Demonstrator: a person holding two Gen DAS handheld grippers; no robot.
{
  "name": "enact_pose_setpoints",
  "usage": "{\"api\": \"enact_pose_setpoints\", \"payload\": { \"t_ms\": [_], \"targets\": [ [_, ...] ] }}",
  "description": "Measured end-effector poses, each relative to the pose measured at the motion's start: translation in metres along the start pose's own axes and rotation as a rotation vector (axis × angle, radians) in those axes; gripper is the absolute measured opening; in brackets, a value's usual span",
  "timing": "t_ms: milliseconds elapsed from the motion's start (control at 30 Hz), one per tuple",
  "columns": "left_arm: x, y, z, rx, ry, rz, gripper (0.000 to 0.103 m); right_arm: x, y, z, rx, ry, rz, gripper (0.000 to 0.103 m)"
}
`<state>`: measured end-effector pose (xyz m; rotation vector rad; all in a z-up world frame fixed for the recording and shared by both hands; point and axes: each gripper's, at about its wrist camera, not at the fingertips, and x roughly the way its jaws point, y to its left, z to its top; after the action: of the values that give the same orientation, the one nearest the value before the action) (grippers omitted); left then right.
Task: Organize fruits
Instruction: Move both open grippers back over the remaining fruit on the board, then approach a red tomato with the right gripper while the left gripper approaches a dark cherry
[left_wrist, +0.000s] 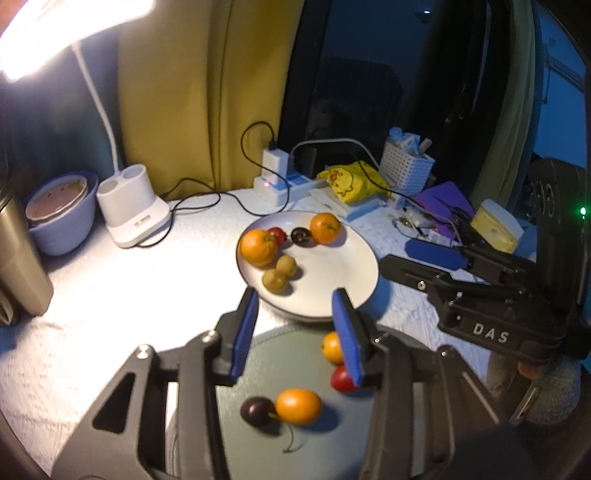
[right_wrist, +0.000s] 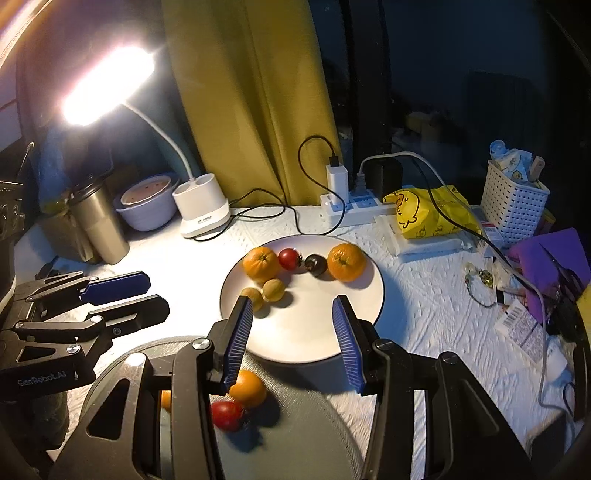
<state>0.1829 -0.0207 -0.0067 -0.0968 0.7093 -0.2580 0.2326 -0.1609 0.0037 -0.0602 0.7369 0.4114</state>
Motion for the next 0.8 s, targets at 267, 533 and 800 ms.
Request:
{"api": "enact_pose_setpoints", "payload": {
  "t_ms": [267, 533, 800],
  "targets": [
    [-0.013, 0.005, -0.022, -0.021, 0.009, 0.005, 0.043, -0.011, 0.013, -0.018, -0.001, 0.016, 0.007, 0.047],
    [-0.015, 0.012, -0.047, -0.049, 0.036, 0.012, 0.043, -0.008, 0.021, -0.042, 0.008, 0.059, 0.025, 0.047],
    [-0.009, 0.020, -0.069, -0.074, 0.072, 0.026, 0.043, -0.002, 0.028, -0.064, 0.015, 0.102, 0.034, 0.047]
  ]
}}
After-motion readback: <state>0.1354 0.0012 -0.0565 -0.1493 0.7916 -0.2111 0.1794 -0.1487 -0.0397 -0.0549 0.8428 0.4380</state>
